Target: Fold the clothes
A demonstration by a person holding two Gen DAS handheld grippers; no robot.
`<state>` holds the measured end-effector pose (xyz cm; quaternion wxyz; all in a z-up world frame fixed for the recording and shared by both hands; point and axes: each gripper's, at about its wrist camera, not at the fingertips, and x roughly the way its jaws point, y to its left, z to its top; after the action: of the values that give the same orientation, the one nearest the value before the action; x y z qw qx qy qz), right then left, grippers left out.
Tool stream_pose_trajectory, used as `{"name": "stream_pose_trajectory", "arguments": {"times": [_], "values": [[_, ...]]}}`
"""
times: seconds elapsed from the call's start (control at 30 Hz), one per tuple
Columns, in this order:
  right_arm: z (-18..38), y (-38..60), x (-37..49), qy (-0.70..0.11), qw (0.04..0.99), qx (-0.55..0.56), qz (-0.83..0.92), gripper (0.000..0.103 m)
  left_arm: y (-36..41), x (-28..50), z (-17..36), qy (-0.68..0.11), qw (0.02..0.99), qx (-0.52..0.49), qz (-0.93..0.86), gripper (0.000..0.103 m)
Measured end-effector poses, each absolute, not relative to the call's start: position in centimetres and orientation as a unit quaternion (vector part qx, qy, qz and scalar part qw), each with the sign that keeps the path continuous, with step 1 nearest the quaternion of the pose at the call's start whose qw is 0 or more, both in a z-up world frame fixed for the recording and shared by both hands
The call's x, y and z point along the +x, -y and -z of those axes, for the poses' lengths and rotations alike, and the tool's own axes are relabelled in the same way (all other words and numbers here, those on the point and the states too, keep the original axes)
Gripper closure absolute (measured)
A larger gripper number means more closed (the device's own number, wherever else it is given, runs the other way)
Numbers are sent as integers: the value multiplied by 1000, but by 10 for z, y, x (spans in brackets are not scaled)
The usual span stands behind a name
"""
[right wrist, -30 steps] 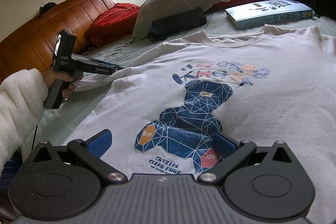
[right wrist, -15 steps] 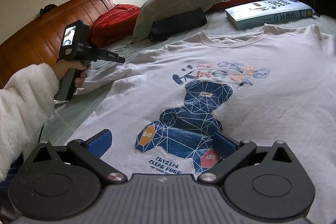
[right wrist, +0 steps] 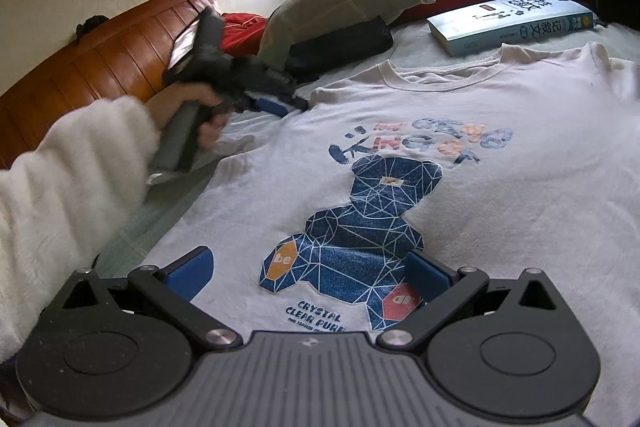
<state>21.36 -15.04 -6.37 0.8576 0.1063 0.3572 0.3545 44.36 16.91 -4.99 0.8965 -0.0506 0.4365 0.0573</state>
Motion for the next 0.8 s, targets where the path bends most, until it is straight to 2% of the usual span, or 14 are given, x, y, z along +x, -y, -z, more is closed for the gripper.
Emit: {"name": "stream_pose_trajectory", "arguments": {"times": [0.1,0.17,0.23,0.4,0.53,0.6,0.7,0.8], "values": [[63,153,213,-357,856,114,-356,0,-163,442,36,-430,898,-43,-77,66],[63,156,213,-358,855,120,-356,0,-157,429,24,-418,905,-51,-60,59],[63,158,213,-358,854,126,-357,0,-146,417,20,-421,905,-59,-20,44],[62,157,211,-358,855,120,-356,0,-121,424,40,-474,875,-87,49,41],[64,156,212,-359,855,119,-355,0,-109,450,55,-446,893,-55,7,32],[64,156,213,-359,854,120,-356,0,-105,461,56,-438,897,-54,-19,30],[64,157,213,-359,853,125,-358,0,-107,460,44,-443,893,-71,-30,35],[64,161,213,-358,850,138,-361,0,-114,429,14,-427,902,-60,-12,32]]}}
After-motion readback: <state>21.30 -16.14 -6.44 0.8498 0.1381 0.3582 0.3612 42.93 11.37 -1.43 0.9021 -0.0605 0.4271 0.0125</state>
